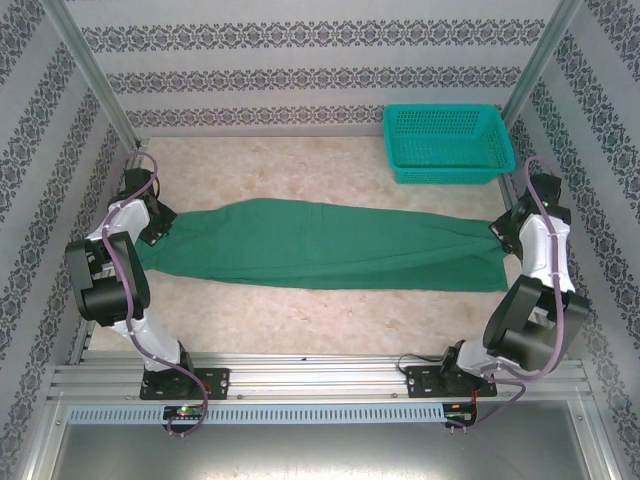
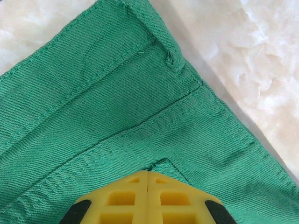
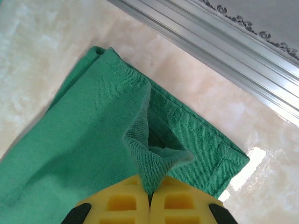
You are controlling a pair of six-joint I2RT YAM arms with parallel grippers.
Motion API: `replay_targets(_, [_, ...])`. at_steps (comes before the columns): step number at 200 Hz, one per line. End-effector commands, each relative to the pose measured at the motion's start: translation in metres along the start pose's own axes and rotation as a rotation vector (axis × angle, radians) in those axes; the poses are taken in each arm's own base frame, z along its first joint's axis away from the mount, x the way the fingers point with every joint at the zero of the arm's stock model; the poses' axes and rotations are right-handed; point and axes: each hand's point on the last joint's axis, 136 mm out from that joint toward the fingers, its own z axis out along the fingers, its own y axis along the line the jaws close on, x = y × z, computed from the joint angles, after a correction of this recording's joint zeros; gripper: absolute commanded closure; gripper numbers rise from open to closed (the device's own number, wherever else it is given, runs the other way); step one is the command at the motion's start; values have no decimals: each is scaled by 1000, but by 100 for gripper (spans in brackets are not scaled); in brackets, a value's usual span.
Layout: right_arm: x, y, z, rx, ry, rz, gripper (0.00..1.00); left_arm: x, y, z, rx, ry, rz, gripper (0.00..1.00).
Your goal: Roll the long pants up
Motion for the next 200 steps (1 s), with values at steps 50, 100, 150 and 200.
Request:
replay_targets(50, [-48, 42, -74, -7, -173, -91, 100, -1, 0, -1, 25, -2, 1, 100])
replay_targets(100, [59, -46, 14, 133, 110, 18, 100, -2, -2, -5, 33, -1, 6, 100])
replay_targets(150, [43, -70, 13, 146, 103, 101, 100, -5, -8, -8, 60, -1, 4, 100])
replay_targets(200, [7, -46, 20, 83, 111, 135, 100, -4, -14, -19, 107, -2, 39, 100])
